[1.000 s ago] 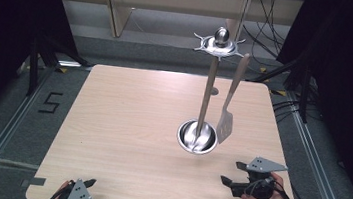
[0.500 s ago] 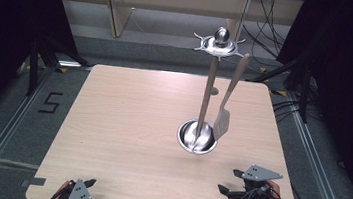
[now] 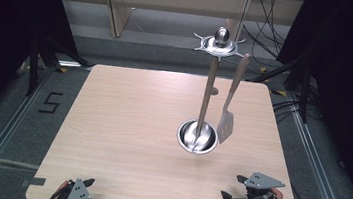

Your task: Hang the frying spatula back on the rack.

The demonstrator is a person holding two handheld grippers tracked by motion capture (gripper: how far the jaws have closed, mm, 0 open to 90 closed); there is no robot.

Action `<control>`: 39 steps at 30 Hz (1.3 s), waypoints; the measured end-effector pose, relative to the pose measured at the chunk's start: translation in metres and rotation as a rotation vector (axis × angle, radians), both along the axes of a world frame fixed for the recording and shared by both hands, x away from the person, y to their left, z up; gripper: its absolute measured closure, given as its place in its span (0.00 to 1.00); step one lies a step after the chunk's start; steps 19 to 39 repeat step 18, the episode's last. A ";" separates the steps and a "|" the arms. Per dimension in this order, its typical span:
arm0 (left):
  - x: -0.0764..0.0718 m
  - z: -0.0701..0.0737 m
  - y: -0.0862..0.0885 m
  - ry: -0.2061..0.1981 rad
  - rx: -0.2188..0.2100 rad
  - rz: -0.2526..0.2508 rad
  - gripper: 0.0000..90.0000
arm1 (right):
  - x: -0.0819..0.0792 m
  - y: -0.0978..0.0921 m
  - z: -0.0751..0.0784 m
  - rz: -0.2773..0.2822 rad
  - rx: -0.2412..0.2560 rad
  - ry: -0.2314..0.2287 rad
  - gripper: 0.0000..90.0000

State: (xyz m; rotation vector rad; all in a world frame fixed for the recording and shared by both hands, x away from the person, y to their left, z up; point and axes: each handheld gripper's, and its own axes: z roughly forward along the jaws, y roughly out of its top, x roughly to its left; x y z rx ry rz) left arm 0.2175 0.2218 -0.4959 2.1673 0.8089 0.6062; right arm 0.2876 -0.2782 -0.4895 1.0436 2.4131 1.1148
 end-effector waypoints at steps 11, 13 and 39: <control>-0.001 -0.002 -0.003 0.007 -0.012 0.022 0.17 | -0.008 -0.004 -0.003 0.004 0.007 0.005 0.24; -0.001 -0.002 -0.003 0.005 -0.018 0.019 0.17 | -0.008 -0.005 -0.004 -0.002 0.011 0.007 0.24; -0.001 -0.002 -0.003 0.008 -0.013 0.017 0.17 | -0.008 -0.006 -0.003 -0.021 0.013 0.000 0.24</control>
